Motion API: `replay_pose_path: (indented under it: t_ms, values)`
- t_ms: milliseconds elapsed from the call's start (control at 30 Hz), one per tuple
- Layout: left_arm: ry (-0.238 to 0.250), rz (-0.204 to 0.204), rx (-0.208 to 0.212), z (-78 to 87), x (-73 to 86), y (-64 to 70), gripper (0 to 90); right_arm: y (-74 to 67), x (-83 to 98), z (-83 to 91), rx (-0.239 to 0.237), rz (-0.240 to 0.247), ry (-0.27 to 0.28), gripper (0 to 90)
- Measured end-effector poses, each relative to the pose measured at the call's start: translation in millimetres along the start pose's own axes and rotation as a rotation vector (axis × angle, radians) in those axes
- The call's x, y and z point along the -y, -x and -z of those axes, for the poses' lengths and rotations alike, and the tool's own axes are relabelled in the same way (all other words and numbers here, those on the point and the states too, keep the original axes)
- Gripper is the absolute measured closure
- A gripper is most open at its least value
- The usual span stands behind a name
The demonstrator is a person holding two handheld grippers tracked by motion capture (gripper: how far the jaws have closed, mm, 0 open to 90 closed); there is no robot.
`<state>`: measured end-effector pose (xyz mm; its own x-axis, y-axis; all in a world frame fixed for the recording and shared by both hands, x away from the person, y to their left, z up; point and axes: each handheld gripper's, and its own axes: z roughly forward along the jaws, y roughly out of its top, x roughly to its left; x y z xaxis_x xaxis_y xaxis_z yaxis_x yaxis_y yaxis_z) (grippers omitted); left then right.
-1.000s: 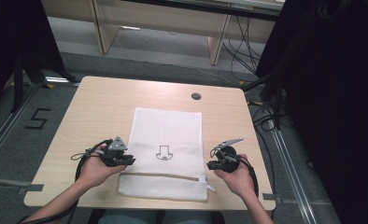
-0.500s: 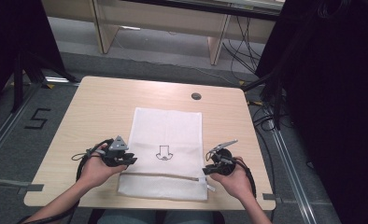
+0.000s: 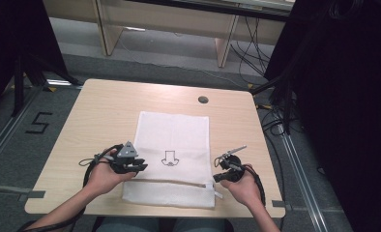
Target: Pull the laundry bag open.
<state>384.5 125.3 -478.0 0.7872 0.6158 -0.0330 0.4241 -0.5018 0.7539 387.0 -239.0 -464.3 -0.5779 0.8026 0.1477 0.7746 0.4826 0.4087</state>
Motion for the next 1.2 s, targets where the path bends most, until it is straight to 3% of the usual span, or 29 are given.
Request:
replay_pose_path:
  t_ms: [67, 100, 233, 267, 300, 433, 467, 567, 867, 900, 1000, 1133, 1200]
  values:
    - [0.001, -0.009, 0.014, -1.5, -4.2, 4.4, 75.2, -3.5, -2.5, -5.3, -0.006, -0.009, -0.033, 90.0]
    - [0.001, -0.015, 0.022, -2.5, -5.3, 5.4, 75.3, -3.1, -3.5, -8.8, -0.02, 0.03, -0.023, 90.0]
    - [0.001, -0.035, 0.039, -5.1, -9.6, 10.4, 75.9, -11.5, -3.9, -14.2, -0.045, 0.034, -0.071, 90.0]
    - [-0.003, -0.03, 0.038, -5.6, -9.9, 11.8, 76.0, -11.2, -4.0, -15.9, -0.047, 0.061, -0.072, 90.0]
    - [-0.005, -0.055, 0.047, -5.7, -10.5, 11.0, 76.1, -13.9, -3.9, -16.6, -0.056, 0.056, -0.089, 90.0]
    - [-0.006, -0.041, 0.047, -5.5, -11.1, 13.1, 76.1, -16.7, -3.9, -20.7, -0.045, 0.071, -0.105, 90.0]
    - [-0.004, -0.053, 0.051, -5.7, -11.7, 13.5, 76.2, -18.3, -4.4, -20.1, -0.038, 0.053, -0.119, 90.0]
    - [0.003, -0.035, 0.079, -8.3, -12.4, 17.9, 76.2, -18.3, -4.0, -20.3, -0.042, 0.046, -0.123, 90.0]
    - [-0.007, -0.099, 0.121, -18.6, -24.0, 35.2, 75.7, -15.9, -4.9, -21.5, -0.049, 0.053, -0.119, 90.0]
    - [-0.01, -0.103, 0.13, -20.1, -25.4, 37.2, 75.6, -19.7, -4.4, -19.9, -0.056, 0.008, -0.142, 90.0]
    - [-0.014, -0.113, 0.148, -26.3, -28.8, 44.1, 75.6, -15.5, -4.4, -21.2, -0.057, 0.043, -0.121, 90.0]
    - [-0.015, -0.141, 0.164, -35.5, -35.5, 53.1, 73.7, -15.0, -4.0, -21.4, -0.056, 0.035, -0.114, 90.0]
    - [-0.004, -0.135, 0.171, -40.3, -38.8, 57.3, 73.2, -15.6, -3.9, -21.1, -0.053, 0.023, -0.12, 90.0]
